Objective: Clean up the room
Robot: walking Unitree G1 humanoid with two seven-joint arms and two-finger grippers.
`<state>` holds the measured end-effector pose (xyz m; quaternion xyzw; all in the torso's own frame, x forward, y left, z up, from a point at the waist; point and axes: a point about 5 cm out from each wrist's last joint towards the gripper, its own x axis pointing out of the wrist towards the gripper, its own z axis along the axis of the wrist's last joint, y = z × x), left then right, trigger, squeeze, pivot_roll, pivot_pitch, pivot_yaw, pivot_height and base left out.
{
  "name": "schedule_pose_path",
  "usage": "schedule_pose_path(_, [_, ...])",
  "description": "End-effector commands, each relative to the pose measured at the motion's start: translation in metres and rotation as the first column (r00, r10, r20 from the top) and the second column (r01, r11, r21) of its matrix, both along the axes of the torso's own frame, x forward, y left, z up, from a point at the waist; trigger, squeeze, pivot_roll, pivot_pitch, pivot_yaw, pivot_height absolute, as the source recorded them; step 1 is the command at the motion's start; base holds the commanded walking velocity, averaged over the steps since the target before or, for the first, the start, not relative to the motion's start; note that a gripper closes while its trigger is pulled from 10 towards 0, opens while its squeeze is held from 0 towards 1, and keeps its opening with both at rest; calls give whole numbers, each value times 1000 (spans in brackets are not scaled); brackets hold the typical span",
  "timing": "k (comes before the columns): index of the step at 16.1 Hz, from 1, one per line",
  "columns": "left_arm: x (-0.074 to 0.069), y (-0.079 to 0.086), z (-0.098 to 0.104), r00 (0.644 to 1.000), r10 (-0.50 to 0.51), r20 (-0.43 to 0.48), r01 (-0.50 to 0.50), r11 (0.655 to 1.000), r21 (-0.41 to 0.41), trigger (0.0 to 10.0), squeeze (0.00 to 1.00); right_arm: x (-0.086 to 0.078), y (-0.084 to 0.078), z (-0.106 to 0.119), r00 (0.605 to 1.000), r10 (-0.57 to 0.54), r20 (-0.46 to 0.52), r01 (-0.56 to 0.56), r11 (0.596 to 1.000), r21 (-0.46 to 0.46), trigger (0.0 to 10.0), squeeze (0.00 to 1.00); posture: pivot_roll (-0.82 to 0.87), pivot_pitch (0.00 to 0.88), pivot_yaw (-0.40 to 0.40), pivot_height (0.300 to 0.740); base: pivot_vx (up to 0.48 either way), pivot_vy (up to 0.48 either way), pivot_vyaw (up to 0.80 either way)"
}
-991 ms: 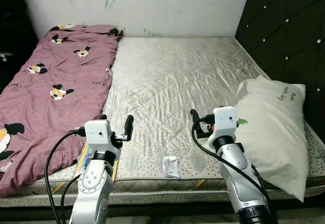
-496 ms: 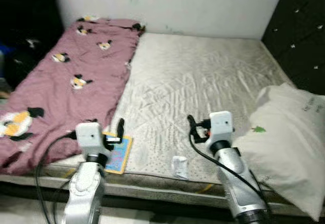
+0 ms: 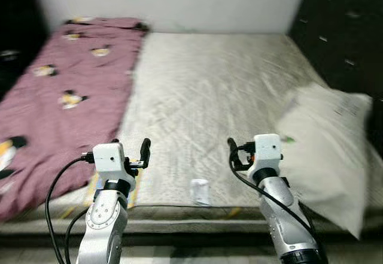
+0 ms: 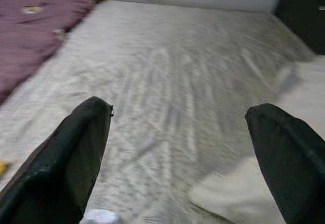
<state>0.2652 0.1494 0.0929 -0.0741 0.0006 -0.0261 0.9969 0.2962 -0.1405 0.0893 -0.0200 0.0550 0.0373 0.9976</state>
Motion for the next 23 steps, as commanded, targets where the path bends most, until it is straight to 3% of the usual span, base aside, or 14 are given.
schedule_pose_path(1, [-1, 0, 1, 1000, 1, -4, -1, 1000, -3, 10000, 0, 3, -3, 7, 1000, -8, 26, 8, 1000, 2, 10000, 0, -3, 55, -39, 740, 0, 0, 0])
schedule_pose_path(23, [0, 4, -1, 999, 19, -33, -20, 1000, -6, 10000, 0, -6, 9, 0, 997, 78, -7, -78, 997, 13, 10000, 0, -2, 84, -36, 740, 0, 0, 0])
